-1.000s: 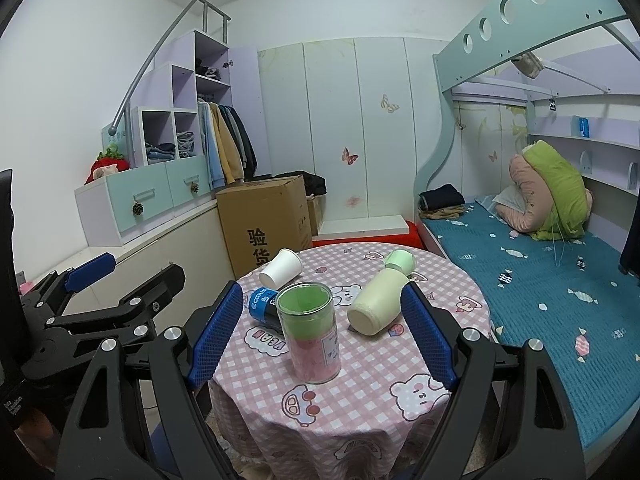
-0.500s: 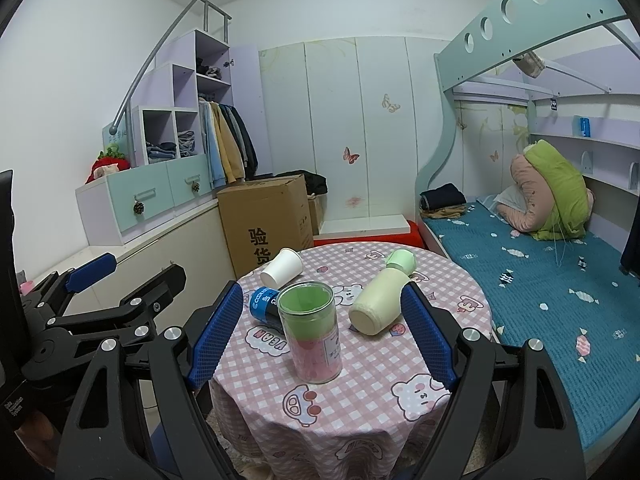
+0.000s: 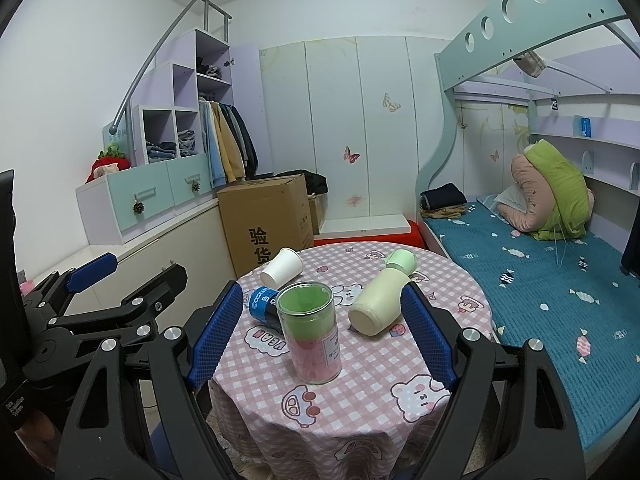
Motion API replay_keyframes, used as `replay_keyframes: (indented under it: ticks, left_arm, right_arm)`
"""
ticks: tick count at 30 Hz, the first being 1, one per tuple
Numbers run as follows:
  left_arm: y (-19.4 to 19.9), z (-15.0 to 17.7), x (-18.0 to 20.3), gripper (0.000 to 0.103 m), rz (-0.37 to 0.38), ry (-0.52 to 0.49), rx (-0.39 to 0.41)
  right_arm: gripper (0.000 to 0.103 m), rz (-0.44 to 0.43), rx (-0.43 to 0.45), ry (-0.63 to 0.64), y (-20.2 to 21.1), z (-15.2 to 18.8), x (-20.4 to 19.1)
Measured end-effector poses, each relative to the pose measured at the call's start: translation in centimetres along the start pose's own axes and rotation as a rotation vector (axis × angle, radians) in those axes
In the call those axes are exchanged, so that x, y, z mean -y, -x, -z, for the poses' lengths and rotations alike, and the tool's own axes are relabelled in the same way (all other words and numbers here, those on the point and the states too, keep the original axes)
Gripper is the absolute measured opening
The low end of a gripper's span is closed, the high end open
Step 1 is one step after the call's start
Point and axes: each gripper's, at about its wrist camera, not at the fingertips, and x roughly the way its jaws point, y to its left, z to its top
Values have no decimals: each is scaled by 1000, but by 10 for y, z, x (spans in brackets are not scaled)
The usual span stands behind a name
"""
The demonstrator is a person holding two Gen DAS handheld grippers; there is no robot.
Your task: Flip cup upright
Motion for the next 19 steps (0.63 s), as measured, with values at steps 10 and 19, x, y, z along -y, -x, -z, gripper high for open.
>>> replay_keyframes:
  ticks: [10,19]
  left_arm:
    - [0,1,1,98,0,-2,0]
    - [-11,0,3,98,12,-1,-13]
  right_arm:
    - [78,0,-4,-4,-2,1,0]
    - [78,4,-15,-11,-8,4,2]
